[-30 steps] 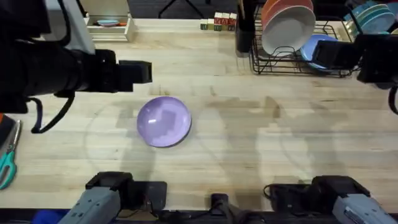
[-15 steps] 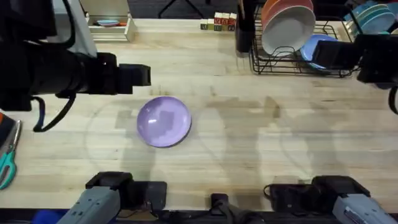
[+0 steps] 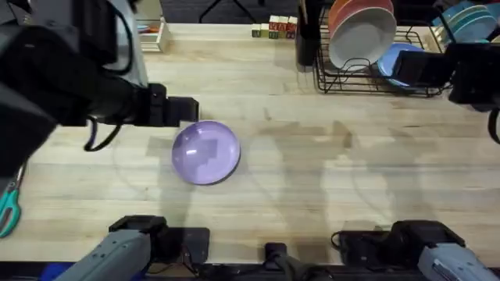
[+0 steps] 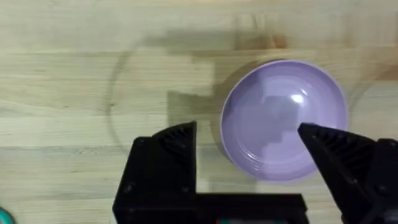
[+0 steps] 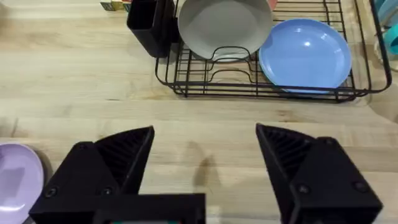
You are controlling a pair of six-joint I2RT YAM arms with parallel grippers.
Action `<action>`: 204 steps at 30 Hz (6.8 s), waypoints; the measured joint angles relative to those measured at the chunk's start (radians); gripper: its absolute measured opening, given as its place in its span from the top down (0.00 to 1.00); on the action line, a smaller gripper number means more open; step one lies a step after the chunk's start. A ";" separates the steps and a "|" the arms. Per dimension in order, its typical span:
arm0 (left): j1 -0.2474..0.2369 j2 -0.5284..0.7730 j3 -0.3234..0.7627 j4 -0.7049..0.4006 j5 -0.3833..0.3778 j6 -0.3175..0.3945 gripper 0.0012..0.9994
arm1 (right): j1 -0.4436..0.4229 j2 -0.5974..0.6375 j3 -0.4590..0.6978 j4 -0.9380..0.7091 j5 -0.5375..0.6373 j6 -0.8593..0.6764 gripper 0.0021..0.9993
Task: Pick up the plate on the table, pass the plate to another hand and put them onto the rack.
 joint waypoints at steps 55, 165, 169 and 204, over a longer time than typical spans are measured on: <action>0.001 0.512 -0.035 0.227 0.136 -0.001 0.95 | 0.000 0.000 0.000 0.000 0.000 0.000 0.00; 0.000 0.552 0.479 -0.009 0.692 -0.020 0.96 | 0.378 0.552 0.000 0.346 -0.381 0.510 0.55; 0.000 0.552 0.479 -0.009 0.692 -0.020 0.96 | 0.378 0.551 0.000 0.346 -0.381 0.509 0.65; 0.000 0.552 0.479 -0.008 0.692 -0.021 0.87 | 0.378 0.494 0.000 0.341 -0.381 0.509 0.97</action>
